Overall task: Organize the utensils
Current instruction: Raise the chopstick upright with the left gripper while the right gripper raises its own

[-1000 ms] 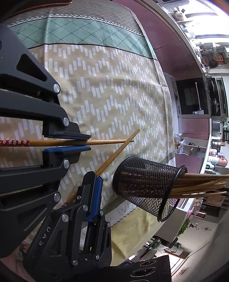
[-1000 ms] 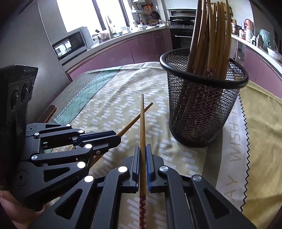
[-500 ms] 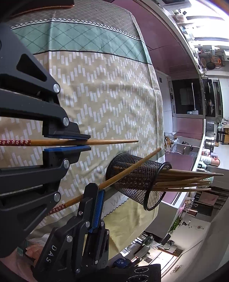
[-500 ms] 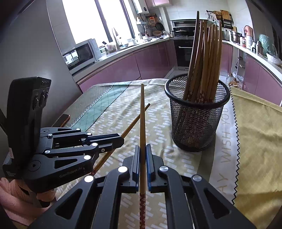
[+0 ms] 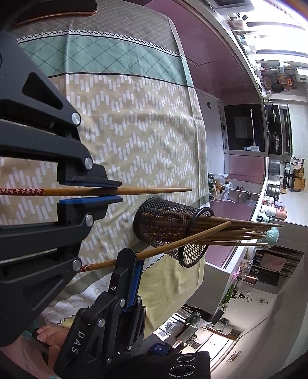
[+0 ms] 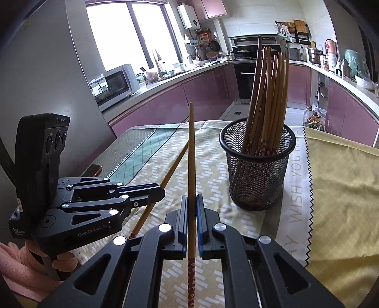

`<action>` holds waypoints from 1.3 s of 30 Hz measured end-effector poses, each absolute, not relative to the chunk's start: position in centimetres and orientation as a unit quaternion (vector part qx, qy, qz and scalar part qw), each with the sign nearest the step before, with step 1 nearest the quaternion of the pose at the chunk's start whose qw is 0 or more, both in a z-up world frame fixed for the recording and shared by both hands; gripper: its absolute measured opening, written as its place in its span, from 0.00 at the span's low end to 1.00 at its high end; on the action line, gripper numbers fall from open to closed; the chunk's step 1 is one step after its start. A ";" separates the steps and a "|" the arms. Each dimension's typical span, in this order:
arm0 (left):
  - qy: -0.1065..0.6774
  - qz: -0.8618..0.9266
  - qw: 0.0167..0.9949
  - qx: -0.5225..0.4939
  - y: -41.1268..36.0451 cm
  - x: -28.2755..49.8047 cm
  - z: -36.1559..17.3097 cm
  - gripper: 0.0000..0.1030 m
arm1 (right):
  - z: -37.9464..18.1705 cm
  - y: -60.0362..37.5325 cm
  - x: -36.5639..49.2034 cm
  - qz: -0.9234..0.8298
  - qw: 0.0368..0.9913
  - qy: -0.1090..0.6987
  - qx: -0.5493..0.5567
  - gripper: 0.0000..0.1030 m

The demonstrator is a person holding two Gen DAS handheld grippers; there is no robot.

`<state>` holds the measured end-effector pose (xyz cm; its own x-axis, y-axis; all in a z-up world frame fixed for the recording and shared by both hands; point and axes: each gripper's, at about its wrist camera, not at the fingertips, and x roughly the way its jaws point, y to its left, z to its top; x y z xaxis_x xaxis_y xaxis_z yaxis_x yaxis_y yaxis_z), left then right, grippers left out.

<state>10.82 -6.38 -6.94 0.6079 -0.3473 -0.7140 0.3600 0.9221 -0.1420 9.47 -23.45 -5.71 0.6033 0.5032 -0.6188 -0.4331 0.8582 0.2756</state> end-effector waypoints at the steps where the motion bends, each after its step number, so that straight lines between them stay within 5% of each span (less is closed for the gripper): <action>1: 0.395 -0.198 0.897 0.007 -6.4 10.8 -6.8 0.07 | -5.7 -23.6 9.4 0.262 0.894 0.359 0.050 0.06; 39: 0.358 -0.217 0.908 -0.005 -6.3 9.7 -4.1 0.07 | -2.9 -26.0 9.1 0.255 0.910 0.320 0.071 0.06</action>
<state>9.75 -6.30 -4.10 0.6487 -0.3978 -0.6488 0.3912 0.9055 -0.1640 9.11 -25.98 -2.90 0.6651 0.5090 -0.5465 -0.4179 0.8601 0.2924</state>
